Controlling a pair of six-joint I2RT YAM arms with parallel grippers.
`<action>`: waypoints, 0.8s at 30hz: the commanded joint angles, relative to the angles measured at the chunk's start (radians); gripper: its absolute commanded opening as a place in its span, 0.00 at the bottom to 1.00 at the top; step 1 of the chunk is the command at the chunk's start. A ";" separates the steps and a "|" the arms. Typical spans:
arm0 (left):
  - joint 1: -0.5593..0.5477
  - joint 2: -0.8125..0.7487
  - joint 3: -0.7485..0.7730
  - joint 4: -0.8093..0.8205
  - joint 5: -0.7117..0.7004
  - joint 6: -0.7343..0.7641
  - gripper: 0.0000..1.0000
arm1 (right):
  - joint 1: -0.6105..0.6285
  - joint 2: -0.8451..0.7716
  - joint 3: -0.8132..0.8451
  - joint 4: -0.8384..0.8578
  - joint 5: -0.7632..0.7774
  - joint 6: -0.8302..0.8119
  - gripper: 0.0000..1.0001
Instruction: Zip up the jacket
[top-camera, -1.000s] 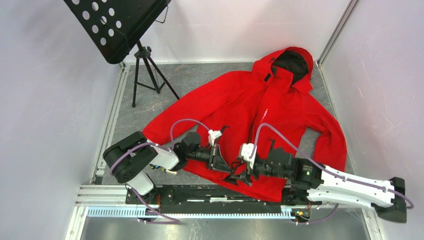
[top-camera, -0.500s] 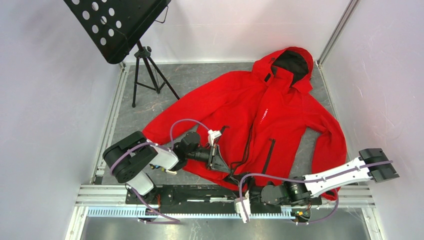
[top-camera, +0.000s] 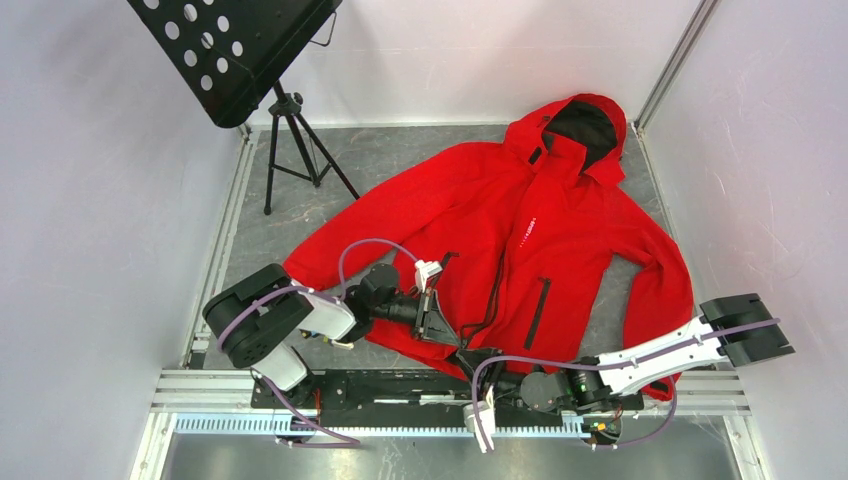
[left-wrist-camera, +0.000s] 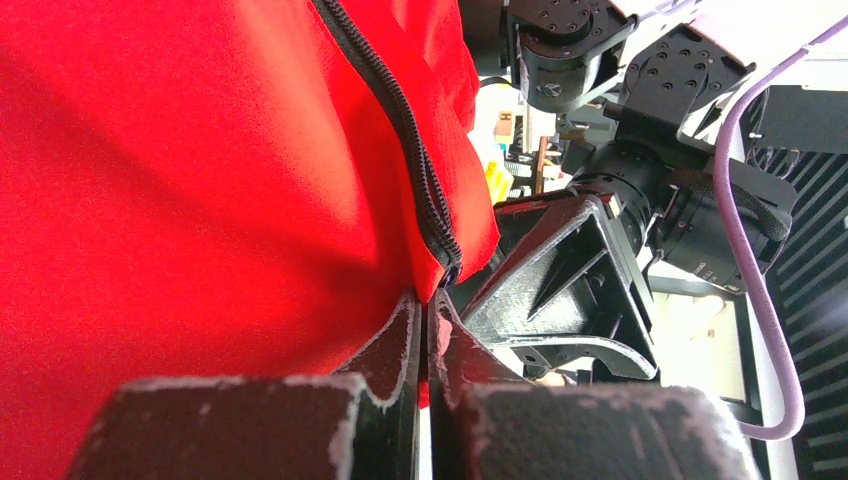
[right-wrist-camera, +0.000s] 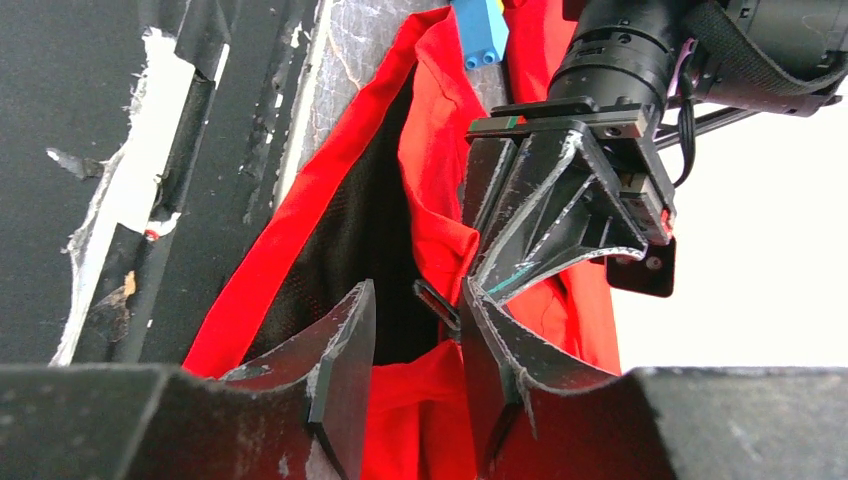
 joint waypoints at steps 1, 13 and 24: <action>-0.001 -0.034 -0.008 0.036 0.035 -0.030 0.02 | 0.007 0.022 -0.009 0.114 0.036 -0.033 0.42; 0.000 -0.032 -0.012 0.054 0.034 -0.040 0.02 | 0.006 0.071 -0.022 0.164 0.058 -0.063 0.36; 0.000 -0.036 -0.020 0.074 0.038 -0.053 0.02 | 0.006 0.126 -0.021 0.217 0.076 -0.083 0.32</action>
